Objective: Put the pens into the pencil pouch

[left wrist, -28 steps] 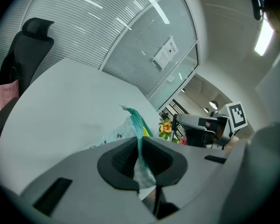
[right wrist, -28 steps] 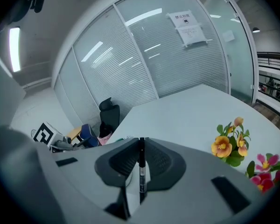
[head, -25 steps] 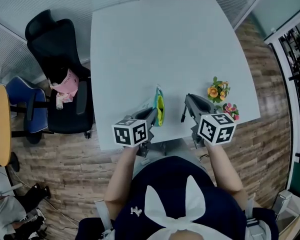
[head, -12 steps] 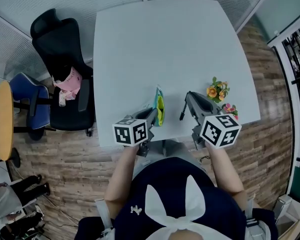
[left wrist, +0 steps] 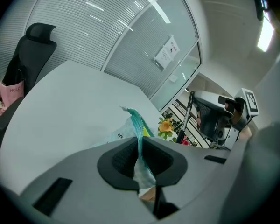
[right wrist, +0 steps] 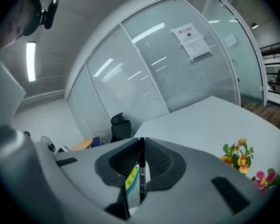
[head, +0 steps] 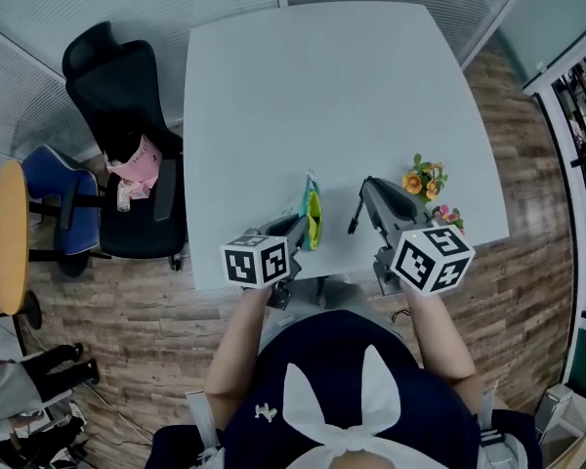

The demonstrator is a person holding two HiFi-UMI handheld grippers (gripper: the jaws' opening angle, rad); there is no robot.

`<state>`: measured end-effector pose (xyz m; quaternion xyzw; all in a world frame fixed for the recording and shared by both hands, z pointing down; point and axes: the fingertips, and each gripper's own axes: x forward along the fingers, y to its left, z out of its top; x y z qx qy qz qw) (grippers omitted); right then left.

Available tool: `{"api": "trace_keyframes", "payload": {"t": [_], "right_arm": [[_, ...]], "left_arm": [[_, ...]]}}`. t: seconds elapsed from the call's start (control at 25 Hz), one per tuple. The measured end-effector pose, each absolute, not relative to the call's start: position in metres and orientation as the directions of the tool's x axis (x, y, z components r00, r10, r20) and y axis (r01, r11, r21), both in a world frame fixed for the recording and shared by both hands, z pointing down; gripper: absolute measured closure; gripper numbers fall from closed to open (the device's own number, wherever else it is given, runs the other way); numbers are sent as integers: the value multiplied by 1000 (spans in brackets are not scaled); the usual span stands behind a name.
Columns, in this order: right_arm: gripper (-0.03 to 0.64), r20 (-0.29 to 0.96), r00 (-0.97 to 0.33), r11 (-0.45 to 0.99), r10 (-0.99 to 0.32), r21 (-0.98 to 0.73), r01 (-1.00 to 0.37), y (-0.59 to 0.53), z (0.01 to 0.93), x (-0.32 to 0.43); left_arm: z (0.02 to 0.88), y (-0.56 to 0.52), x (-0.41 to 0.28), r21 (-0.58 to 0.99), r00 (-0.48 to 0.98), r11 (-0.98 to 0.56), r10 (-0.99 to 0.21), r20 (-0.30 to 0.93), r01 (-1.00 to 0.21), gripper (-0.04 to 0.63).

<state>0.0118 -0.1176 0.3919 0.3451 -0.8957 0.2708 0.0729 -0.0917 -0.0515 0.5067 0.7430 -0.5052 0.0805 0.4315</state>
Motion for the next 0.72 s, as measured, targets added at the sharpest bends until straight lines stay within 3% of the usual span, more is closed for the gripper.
{"api": "trace_keyframes", "payload": {"t": [0.72], "right_arm": [[571,244,-796,676,-553,-427,-601,-126,363,-20]], "left_arm": [[510,-51,-84,571,487,-114,-670,561,-813,549]]}}
